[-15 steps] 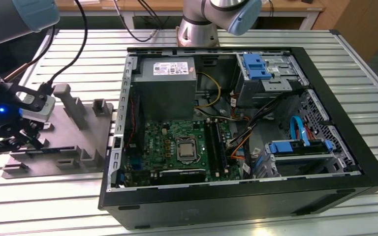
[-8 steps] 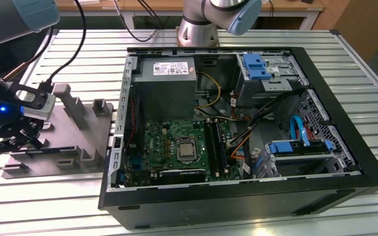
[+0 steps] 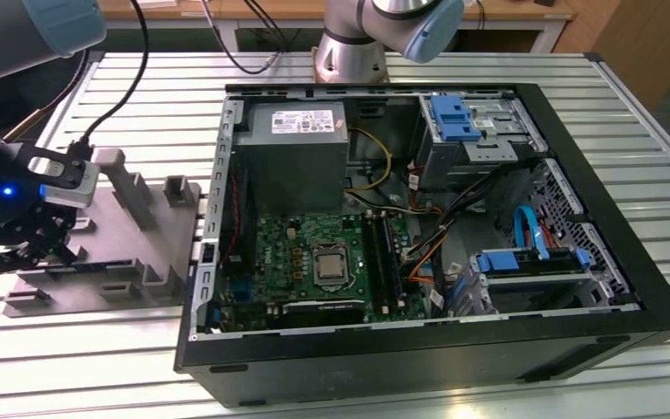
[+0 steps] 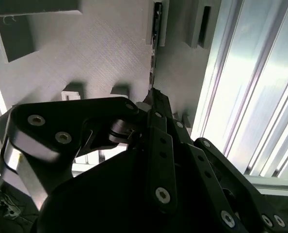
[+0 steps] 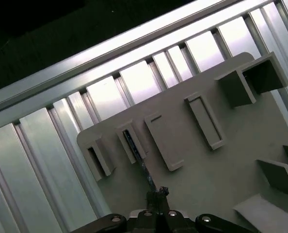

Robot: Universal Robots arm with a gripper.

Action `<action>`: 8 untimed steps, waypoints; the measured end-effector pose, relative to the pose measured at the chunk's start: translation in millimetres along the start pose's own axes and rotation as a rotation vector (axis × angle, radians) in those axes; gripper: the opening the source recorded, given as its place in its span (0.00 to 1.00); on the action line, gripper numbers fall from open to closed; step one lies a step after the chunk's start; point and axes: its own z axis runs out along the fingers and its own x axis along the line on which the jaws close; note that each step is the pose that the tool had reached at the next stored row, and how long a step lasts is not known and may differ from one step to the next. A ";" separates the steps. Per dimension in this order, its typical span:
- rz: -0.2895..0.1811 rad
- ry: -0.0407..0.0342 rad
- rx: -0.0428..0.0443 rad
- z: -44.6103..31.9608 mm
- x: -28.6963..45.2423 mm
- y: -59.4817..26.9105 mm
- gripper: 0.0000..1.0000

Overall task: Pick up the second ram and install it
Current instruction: 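Pick up the second ram and move it above second insertion slot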

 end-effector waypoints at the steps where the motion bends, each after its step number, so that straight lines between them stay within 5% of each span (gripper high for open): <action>1: -0.010 0.0002 -0.0002 0.0 0.0 0.0 0.11; 8: -0.074 0.0010 -0.0018 0.0 0.0 0.0 0.11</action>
